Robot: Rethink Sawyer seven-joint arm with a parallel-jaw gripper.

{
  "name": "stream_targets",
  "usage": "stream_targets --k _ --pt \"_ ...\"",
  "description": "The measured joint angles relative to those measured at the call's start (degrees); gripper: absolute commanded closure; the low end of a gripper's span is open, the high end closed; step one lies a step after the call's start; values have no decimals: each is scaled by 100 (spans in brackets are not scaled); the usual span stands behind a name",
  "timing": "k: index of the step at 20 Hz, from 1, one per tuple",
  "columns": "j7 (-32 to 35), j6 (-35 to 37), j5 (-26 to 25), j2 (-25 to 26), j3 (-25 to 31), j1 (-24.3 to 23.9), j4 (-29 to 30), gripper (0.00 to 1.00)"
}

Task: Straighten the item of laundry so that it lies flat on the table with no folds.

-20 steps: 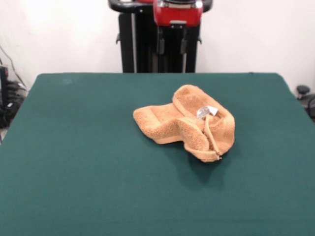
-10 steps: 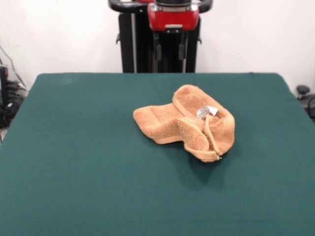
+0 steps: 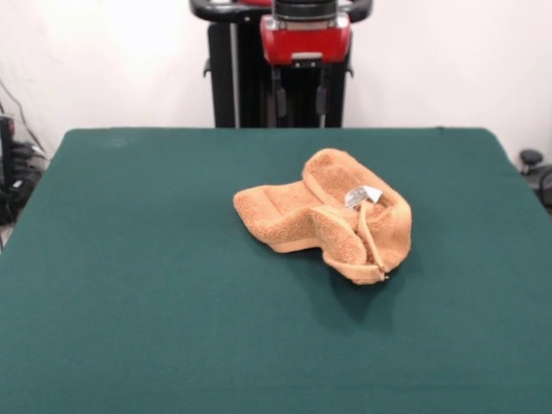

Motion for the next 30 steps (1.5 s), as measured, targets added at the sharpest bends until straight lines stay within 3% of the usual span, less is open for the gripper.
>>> stream_targets --k 13,30 --pt "0 -47 -16 570 107 -43 -433 0" --pt "0 -73 -63 840 201 -78 -1093 0"
